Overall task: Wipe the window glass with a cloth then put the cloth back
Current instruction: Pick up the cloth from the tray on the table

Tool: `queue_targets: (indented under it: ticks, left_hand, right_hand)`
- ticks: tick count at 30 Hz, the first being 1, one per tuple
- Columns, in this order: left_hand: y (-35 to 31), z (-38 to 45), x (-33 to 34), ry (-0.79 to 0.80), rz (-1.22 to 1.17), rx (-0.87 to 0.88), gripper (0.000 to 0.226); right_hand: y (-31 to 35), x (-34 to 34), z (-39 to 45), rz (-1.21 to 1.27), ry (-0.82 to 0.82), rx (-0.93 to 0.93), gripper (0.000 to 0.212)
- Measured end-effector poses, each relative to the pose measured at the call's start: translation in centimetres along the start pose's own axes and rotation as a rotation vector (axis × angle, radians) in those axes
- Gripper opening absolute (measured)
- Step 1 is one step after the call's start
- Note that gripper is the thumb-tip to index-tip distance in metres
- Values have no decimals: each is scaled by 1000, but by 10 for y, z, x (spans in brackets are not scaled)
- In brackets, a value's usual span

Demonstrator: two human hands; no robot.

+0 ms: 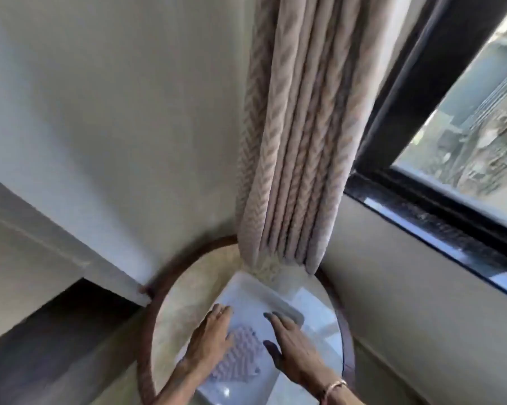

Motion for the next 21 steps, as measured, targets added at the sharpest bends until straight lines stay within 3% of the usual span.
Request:
queue_targets:
  ticks: [2,4,8,13,16,21]
  left_hand:
    - [24,17,45,137,119,-35,45]
    - [46,23,74,191,237,-82,42]
    - [68,25,97,149,298,-88,37]
    - [52,13,78,232,-8,-32,11]
    - [4,10,28,297,-251,102,12]
    - [-111,8,-125,159,-330,369,17]
  right_hand:
    - [-11,47,22,160,252,124,69]
    - [-17,76,37,242,299,186,69]
    - [-27,120,46,288,341,273,72]
    - [-29,105,38,294,335,279,86]
    - [-12,43,36,270,290,125,99]
    - [22,-111,16,361,131,-47,30]
Point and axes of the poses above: each hand's wrist, its own z-axis towards the middle knuckle, its own x-axis out of the palm, y = z × x, the point moved 7 cm from there along z, towards the middle knuckle, and after that the axes turned 1 degree about -x, right-handed, at the moved point
